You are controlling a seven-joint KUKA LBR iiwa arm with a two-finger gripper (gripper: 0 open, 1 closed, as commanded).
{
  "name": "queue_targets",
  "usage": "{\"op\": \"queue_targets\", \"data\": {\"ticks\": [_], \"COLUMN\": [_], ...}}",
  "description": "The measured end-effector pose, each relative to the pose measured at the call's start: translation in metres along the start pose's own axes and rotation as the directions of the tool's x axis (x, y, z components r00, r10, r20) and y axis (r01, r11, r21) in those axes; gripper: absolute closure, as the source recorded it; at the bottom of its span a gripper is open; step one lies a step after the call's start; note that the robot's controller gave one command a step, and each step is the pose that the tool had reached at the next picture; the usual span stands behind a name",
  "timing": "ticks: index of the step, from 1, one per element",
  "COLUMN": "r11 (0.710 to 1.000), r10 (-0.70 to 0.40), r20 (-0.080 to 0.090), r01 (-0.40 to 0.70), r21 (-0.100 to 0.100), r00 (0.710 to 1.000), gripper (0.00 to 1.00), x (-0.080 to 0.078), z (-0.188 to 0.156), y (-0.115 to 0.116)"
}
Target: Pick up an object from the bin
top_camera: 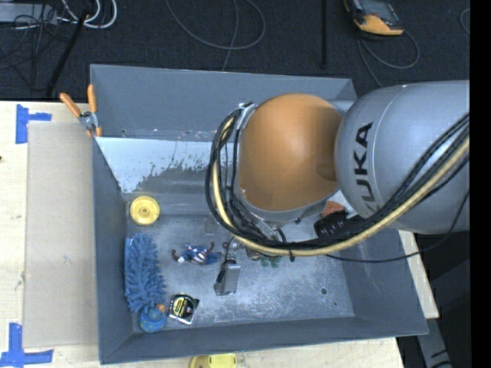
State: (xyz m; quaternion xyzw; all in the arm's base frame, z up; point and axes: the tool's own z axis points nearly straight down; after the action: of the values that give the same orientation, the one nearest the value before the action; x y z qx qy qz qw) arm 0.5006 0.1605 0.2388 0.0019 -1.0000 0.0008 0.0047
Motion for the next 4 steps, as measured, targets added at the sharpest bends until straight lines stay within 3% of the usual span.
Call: {"op": "queue_targets", "data": {"ticks": [1, 2, 3, 4], "r11": [1.000, 1.000, 1.000, 0.998], "r10": [0.005, -0.002, 0.001, -0.055], "r20": [0.008, 0.018, 0.010, 0.003], "r01": [-0.005, 0.002, -0.001, 0.055], "r21": [-0.002, -0.005, -0.001, 0.000], "r00": [1.000, 1.000, 1.000, 0.998], "gripper": [0.00, 0.00, 0.00, 0.00], "x": [-0.001, -0.030, -0.036, -0.032], "z": [-0.005, 0.032, 0.078, 0.099], "y": [-0.001, -0.009, -0.010, -0.013]}}
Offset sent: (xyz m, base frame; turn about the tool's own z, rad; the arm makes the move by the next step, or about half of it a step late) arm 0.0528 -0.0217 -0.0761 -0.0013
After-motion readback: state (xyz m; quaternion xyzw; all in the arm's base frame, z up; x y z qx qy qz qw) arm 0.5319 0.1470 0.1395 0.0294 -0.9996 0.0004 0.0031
